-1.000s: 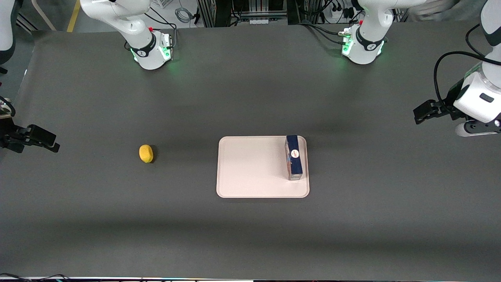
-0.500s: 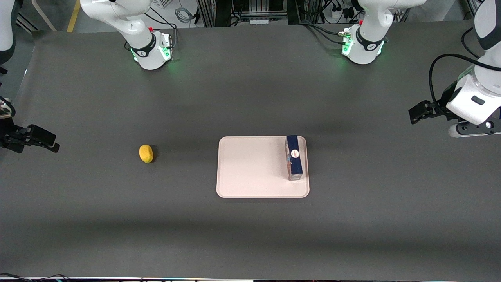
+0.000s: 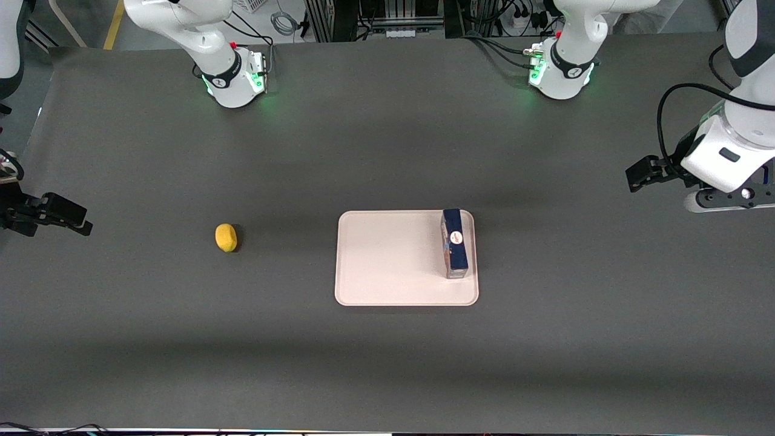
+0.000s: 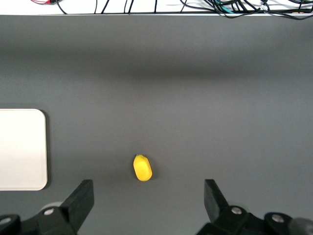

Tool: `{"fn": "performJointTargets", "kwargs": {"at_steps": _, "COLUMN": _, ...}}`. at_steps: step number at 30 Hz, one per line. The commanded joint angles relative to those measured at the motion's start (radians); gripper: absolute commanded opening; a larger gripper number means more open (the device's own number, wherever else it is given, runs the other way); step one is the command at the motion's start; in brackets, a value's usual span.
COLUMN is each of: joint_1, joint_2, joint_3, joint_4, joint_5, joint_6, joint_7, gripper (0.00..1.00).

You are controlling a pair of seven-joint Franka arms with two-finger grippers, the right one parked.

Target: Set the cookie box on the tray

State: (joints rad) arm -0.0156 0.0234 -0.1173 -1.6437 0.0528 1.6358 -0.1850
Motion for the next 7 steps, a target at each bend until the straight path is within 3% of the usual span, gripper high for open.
{"fn": "performJointTargets", "kwargs": {"at_steps": 1, "joint_1": -0.012, "joint_2": -0.005, "joint_3": 0.001, "joint_4": -0.005, "joint_5": 0.013, "joint_6": 0.018, "joint_7": -0.004, "gripper": 1.00}}
{"fn": "performJointTargets", "kwargs": {"at_steps": 7, "joint_1": -0.012, "joint_2": 0.001, "joint_3": -0.001, "joint_4": -0.002, "joint_5": 0.013, "joint_6": 0.032, "joint_7": -0.007, "gripper": 1.00}}
